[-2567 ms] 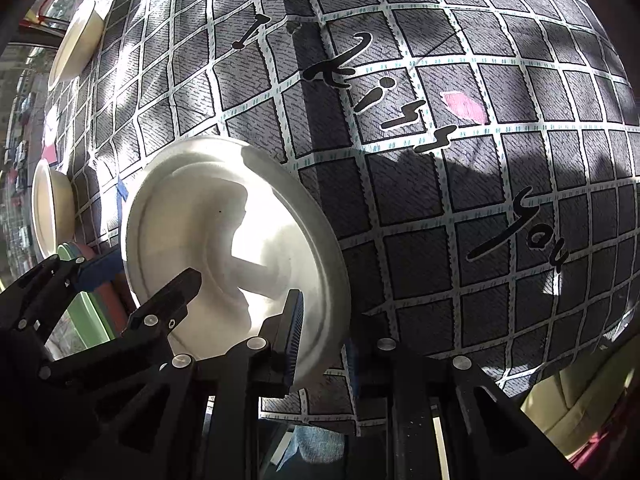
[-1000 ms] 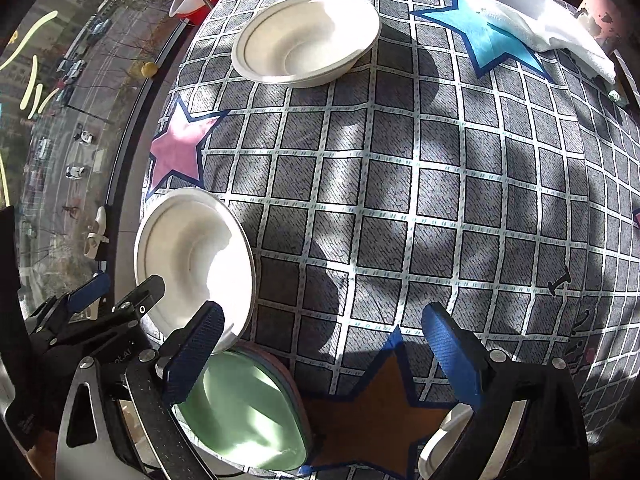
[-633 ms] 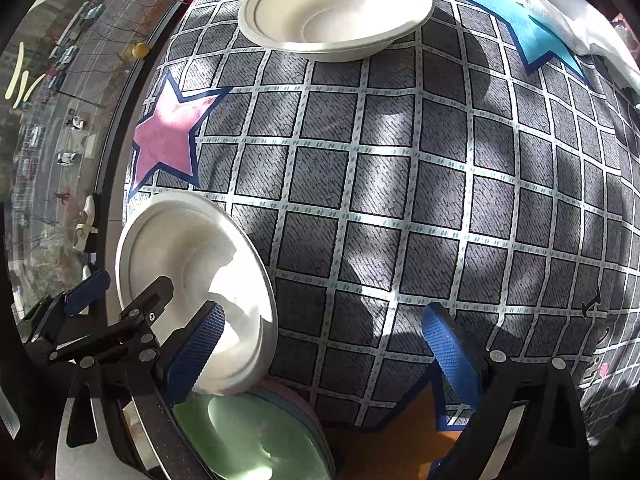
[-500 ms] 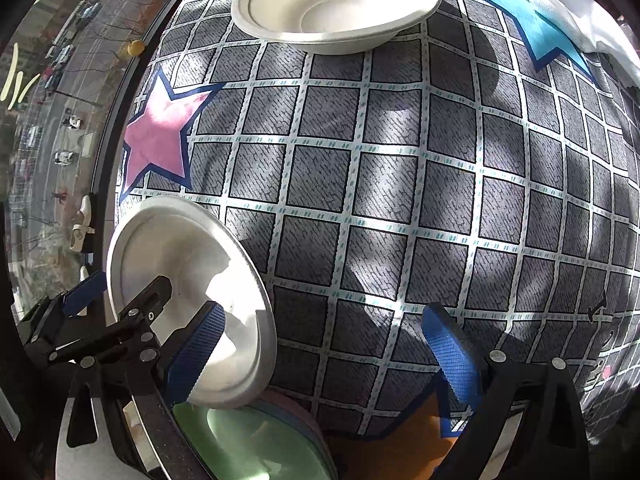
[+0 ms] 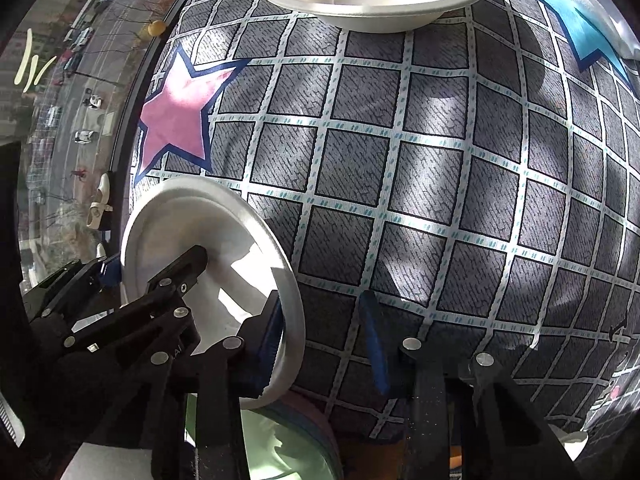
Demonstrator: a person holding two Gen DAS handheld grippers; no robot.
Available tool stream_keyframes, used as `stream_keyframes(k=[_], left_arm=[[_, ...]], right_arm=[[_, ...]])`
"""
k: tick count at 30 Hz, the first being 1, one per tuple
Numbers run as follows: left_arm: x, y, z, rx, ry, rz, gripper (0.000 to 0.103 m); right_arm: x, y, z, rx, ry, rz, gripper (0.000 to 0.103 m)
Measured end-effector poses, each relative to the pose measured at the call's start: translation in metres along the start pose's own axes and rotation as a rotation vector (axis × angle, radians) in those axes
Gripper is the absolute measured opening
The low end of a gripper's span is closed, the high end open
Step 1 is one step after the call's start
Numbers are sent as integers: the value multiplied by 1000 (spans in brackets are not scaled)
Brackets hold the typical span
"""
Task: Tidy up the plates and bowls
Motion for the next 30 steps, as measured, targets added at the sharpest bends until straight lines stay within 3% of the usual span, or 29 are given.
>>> stream_keyframes(k=[19,30], left_arm=[[-14,24,121,181,-40,-1,45],[-21,35,171,236,-21,2,45]], right_arm=[[-18,11,101,156,-4,19,39],[-23,-4,153,245,32,7,39]])
Point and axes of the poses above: each gripper's, at about its wrist camera, not at the fingertips, and x roughly the way its jaws point, z to its right, y to its top, the point moved 8 cm from there along x, roughly the way its jaws point, and after that the axes turned 7 degrees about x, right-handed, at the moved point
